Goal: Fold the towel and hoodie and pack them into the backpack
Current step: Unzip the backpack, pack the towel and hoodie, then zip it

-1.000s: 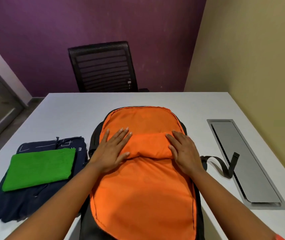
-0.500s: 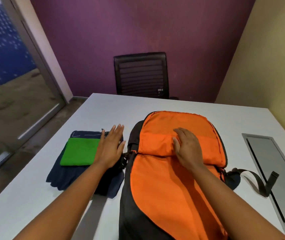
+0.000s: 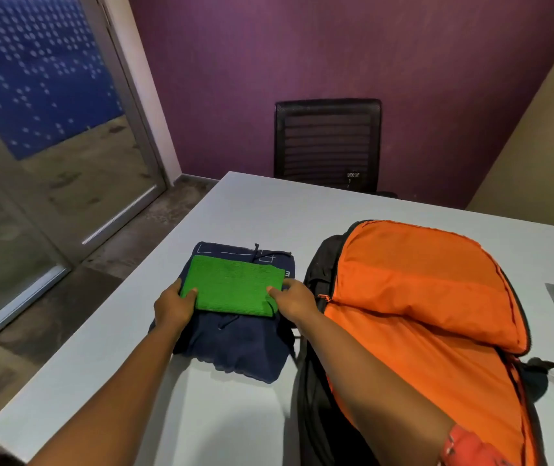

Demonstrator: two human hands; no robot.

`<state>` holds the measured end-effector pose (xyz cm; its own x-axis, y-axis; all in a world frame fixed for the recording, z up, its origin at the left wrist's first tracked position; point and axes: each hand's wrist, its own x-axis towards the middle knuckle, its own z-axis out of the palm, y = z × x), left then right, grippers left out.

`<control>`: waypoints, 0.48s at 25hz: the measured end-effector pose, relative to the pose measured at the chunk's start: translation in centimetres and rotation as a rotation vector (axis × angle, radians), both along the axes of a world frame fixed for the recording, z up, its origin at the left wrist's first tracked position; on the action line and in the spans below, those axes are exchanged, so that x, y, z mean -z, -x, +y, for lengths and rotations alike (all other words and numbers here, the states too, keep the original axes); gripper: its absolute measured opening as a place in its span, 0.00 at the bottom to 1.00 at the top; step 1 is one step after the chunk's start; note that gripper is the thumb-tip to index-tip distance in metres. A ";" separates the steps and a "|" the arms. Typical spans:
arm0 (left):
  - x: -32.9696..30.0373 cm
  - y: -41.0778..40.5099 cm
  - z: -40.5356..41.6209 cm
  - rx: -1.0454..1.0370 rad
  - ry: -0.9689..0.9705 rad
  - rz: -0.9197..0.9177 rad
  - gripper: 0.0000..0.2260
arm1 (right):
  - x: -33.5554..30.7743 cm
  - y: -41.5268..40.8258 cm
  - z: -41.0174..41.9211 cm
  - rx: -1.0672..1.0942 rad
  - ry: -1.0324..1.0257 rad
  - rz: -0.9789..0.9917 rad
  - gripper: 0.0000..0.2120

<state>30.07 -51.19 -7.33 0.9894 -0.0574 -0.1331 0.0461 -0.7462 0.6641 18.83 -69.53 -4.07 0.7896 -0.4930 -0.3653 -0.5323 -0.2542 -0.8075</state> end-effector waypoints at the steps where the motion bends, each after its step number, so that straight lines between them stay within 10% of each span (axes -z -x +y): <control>1: 0.1 -0.1 0.1 -0.018 0.038 0.013 0.20 | 1.0 -0.6 0.5 0.053 -0.089 0.014 0.20; 12: -1.3 0.4 -0.2 -0.272 0.390 0.370 0.22 | 1.2 -0.6 1.7 0.275 -0.371 -0.128 0.13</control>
